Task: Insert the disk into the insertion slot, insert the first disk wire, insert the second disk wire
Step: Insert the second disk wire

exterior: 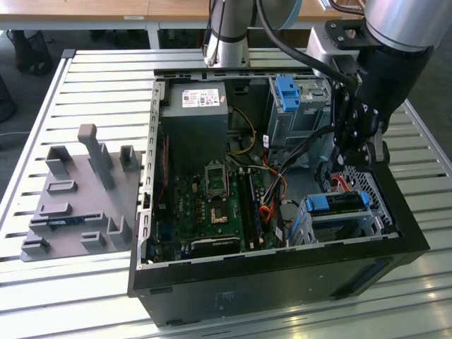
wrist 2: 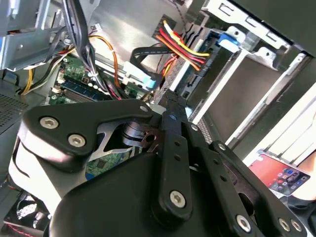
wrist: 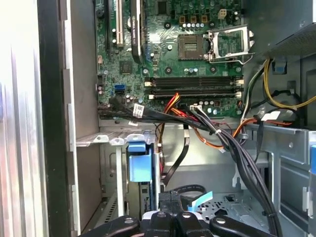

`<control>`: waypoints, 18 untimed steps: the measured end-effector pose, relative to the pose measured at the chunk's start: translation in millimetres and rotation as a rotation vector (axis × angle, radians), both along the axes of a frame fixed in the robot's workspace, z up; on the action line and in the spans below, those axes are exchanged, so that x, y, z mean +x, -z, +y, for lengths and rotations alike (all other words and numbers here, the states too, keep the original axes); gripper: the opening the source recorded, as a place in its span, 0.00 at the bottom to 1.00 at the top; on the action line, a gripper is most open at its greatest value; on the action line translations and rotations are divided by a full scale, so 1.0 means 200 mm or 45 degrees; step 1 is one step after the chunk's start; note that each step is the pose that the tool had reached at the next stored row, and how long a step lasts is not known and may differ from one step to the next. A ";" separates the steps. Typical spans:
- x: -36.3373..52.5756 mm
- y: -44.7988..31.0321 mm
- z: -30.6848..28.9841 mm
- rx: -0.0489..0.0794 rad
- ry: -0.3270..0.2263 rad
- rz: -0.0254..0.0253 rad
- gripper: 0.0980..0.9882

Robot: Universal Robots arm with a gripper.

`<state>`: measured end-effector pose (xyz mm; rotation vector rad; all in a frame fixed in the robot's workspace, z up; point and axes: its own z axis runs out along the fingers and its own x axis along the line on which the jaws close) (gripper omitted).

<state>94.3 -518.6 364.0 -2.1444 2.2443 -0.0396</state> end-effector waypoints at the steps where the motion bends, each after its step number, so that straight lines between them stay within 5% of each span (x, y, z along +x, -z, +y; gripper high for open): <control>1: -0.004 0.000 0.009 0.000 0.000 0.0000 0.01; 11: -0.010 0.023 0.068 -0.005 -0.004 0.0001 0.02; 18: -0.011 0.045 0.084 -0.005 -0.005 0.0000 0.17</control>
